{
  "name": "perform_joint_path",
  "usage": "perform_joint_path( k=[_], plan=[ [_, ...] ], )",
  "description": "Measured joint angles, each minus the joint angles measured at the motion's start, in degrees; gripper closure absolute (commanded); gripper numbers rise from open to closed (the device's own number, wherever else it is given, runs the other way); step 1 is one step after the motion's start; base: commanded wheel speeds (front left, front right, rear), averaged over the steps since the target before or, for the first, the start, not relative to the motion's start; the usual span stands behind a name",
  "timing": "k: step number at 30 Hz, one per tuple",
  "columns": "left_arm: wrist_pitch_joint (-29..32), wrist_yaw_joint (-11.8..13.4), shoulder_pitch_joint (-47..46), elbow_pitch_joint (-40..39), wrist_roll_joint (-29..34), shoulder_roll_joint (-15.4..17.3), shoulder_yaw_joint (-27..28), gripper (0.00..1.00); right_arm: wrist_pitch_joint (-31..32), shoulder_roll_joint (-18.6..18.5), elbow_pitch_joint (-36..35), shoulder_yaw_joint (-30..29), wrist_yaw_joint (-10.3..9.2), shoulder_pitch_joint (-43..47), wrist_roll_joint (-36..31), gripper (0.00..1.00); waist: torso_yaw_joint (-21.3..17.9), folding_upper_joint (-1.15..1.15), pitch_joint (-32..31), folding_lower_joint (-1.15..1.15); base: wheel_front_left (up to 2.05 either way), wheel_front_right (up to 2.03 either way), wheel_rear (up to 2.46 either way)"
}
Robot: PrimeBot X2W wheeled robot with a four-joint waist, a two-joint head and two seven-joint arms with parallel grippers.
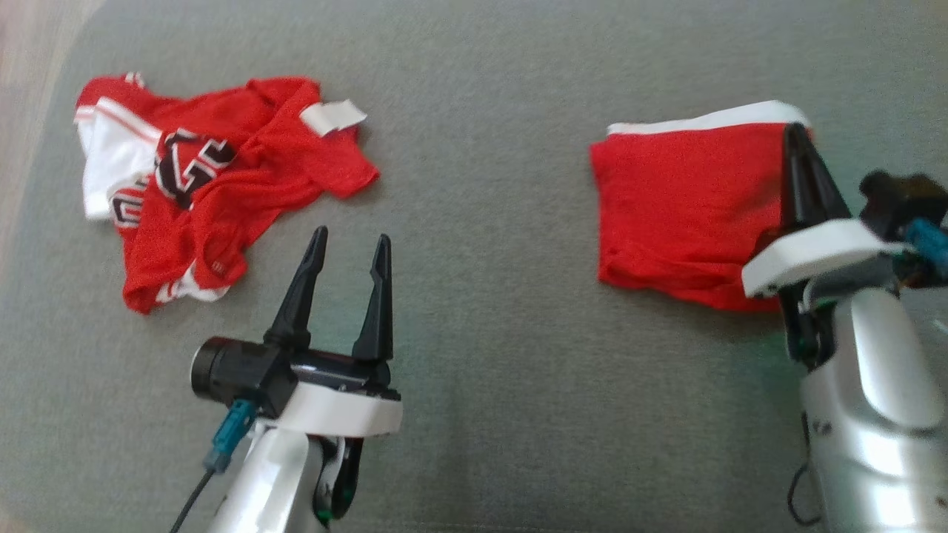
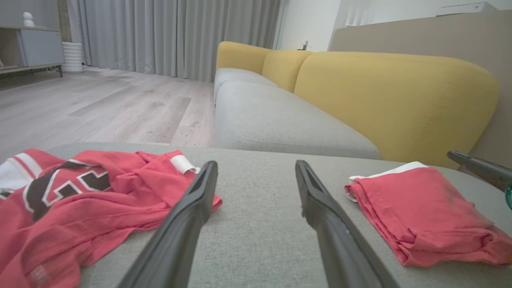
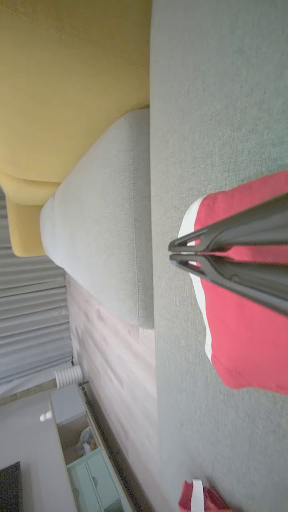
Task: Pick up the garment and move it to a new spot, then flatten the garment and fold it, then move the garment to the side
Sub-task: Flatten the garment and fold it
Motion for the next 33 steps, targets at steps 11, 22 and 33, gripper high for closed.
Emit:
perform_joint_path(
  k=[11,22,33],
  plan=[
    [0.0,-0.1,-2.8,0.2,-0.8,-0.1,-1.9,0.0,0.9,-2.9,18.2,-11.7,0.0,-9.5,-8.5,1.0,5.2,0.0,5.3,0.0,0.0,0.0,0.0],
    [0.0,0.0,-3.2,0.7,-0.8,-0.1,-1.8,0.0,-7.0,-1.7,25.4,-10.4,0.0,-12.8,-11.4,1.0,5.1,0.0,3.0,-0.01,0.0,0.0,0.0],
    [0.0,0.0,-2.4,0.4,-0.8,-0.1,-1.8,0.0,-7.9,-0.9,26.7,4.0,0.0,-9.0,-2.4,1.0,5.1,0.0,0.1,-0.02,0.0,0.0,0.0]
  ],
)
